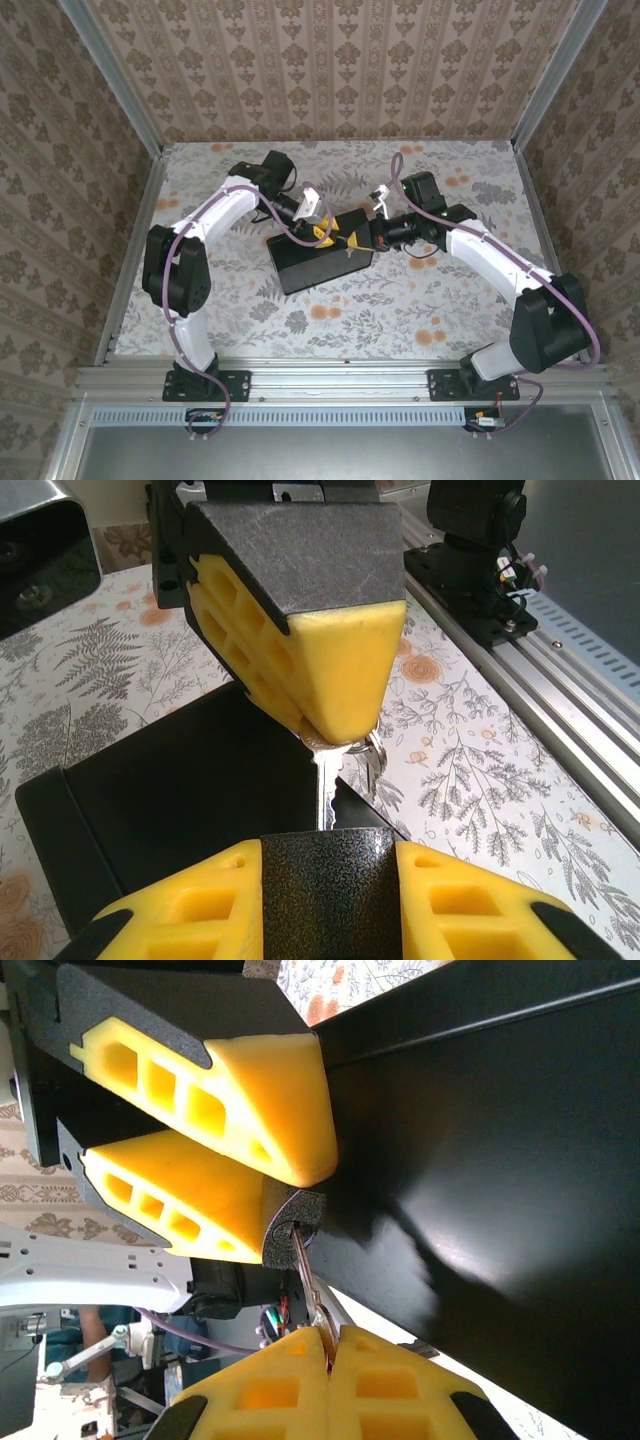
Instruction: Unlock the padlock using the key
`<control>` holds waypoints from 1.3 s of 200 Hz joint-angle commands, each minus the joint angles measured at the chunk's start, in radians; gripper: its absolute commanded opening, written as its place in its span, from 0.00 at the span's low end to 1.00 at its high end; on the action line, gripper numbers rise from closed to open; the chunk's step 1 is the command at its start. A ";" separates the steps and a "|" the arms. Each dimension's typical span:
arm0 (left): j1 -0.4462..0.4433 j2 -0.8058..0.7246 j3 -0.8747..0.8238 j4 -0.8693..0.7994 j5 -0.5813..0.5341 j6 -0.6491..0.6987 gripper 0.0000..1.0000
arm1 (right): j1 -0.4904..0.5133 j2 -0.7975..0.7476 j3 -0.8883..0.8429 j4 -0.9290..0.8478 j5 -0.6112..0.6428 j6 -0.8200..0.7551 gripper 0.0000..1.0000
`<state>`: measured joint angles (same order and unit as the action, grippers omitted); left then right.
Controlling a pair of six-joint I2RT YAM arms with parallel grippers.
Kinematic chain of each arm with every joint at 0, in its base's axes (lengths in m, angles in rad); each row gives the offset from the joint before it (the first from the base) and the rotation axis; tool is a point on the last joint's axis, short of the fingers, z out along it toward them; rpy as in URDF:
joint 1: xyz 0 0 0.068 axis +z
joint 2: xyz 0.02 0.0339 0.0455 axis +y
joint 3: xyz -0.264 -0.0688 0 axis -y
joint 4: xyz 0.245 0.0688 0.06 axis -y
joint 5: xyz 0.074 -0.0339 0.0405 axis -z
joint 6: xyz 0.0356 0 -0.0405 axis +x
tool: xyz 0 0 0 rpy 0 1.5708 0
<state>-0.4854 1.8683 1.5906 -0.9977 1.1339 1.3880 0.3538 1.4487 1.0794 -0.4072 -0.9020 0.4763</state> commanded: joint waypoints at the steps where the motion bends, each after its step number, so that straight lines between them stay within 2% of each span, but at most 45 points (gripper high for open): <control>1: 0.053 -0.018 0.000 -0.016 0.032 -0.001 0.26 | -0.037 -0.085 -0.040 -0.082 -0.003 -0.032 0.00; 19: 0.055 -0.020 0.001 -0.014 0.033 -0.001 0.26 | -0.037 -0.083 -0.033 -0.107 -0.020 -0.053 0.00; 60: 0.055 -0.015 0.005 -0.010 0.030 -0.007 0.26 | -0.043 -0.114 -0.057 -0.172 0.023 -0.086 0.00; 122: 0.043 -0.009 0.015 -0.039 0.046 0.029 0.26 | -0.019 -0.094 -0.099 0.122 -0.040 0.100 0.00; 182: 0.037 0.012 0.046 -0.076 0.045 0.054 0.26 | 0.018 -0.013 -0.011 0.041 -0.001 0.021 0.00; 260: 0.038 0.013 0.046 -0.070 0.040 0.050 0.26 | 0.024 0.018 0.007 0.084 -0.005 0.033 0.00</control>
<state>-0.4446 1.8751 1.6062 -1.0447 1.1183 1.4101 0.3714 1.4555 1.0588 -0.3405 -0.9012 0.5228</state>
